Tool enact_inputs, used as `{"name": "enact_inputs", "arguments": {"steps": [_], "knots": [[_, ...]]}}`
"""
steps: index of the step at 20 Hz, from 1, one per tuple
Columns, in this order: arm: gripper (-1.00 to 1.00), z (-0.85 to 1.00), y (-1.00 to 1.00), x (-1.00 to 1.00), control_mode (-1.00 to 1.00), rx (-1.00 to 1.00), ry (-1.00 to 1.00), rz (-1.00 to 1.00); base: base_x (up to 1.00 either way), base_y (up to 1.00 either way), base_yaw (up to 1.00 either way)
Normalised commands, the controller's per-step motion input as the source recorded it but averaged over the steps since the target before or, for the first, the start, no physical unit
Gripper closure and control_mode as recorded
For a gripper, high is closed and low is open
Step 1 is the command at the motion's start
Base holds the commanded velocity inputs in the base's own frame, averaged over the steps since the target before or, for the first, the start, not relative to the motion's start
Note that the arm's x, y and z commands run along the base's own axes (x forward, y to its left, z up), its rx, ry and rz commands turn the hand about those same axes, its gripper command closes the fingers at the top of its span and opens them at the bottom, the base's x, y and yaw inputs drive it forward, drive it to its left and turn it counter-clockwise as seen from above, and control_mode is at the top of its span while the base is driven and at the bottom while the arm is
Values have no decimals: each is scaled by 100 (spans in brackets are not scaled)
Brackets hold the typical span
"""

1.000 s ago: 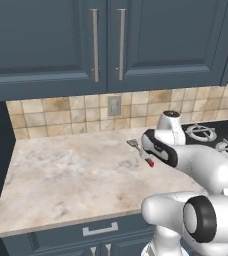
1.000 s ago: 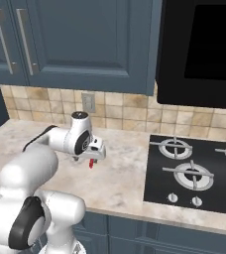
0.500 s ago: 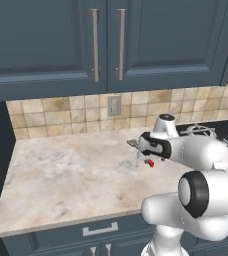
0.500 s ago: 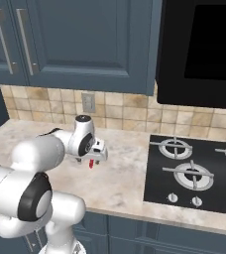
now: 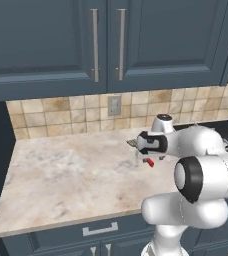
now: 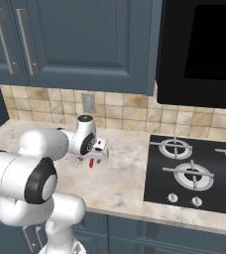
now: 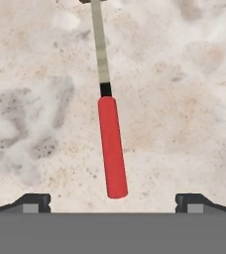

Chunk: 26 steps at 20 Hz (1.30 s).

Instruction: Put the corn and sweet potato in the pot. Retrieve the spatula and lightly stir the vegetables in the pot.

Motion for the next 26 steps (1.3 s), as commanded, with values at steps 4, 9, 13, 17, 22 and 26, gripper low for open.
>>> {"name": "enact_inputs", "arguments": {"steps": [4, 9, 13, 17, 22, 26], "knots": [[-100, -6, 0, 0, -100, 0, 1, 0, 0, 0, 0], [-100, -14, 0, 19, -100, 0, 0, 0, 0, 0, 0], [-100, -8, 0, 6, -100, 0, 0, 0, 0, 0, 0], [-100, -3, 0, 0, -100, 0, 2, 0, 0, 0, 0], [-100, -15, 0, 0, -100, 0, 6, 0, 0, 0, 0], [-100, -32, 0, 0, -100, 0, 7, 0, 0, 0, 0]]}}
